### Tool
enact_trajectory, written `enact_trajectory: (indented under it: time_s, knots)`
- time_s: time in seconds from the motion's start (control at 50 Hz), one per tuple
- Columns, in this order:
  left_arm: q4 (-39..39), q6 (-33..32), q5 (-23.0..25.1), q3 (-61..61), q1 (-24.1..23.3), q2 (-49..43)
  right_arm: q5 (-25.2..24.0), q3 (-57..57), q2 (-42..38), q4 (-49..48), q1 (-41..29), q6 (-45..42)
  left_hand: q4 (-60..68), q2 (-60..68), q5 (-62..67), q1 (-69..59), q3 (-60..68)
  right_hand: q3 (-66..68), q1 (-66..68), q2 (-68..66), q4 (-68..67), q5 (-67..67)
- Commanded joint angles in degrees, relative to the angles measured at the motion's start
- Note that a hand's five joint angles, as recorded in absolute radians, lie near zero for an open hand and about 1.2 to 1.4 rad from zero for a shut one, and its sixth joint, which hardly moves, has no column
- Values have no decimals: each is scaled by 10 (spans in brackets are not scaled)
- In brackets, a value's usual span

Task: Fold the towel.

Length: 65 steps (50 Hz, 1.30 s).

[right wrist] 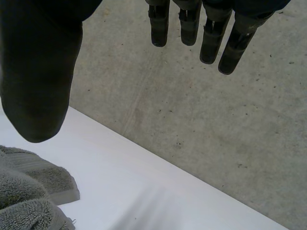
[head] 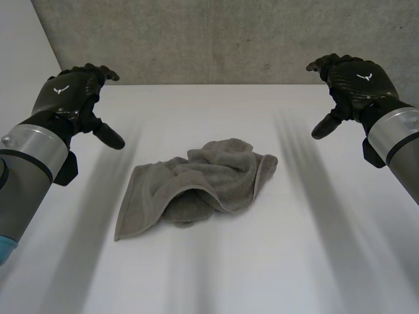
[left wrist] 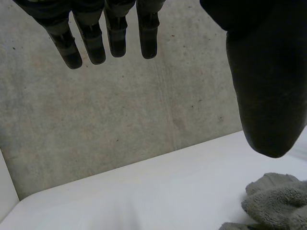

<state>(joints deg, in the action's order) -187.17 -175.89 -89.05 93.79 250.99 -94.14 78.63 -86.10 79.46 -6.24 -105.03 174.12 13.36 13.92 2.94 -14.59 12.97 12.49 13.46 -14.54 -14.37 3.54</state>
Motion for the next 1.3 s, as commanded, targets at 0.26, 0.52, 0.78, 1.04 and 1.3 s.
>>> enact_trajectory:
  time_s: [0.26, 0.52, 0.78, 1.04, 1.3]
  knots:
    - [-3, -5, 1, 40, -59, -88, -173, -6, -133, 2, -11, -169, -34, 39, 48, -32, -30, -25, -35, 45, 44, -35]
    - [-35, -6, -3, 26, -97, -184, -151, 1, -256, -104, -12, -171, -34, 133, 142, -126, -30, -25, 139, -128, 44, 138]
    - [-56, -6, -30, 10, -123, -213, -92, 14, -304, -158, -36, -162, -34, 486, 496, -479, -30, -25, 400, -389, 44, 399]
    - [-58, -5, -31, 24, -127, -202, -85, 13, -304, -158, -39, -154, -34, -6, 4, 13, -30, -25, 230, -220, 44, 230]
    - [-52, -2, -28, 28, -138, -195, -83, 16, -310, -158, -39, -148, -34, -3, 6, 10, -30, -25, 235, -225, 44, 235]
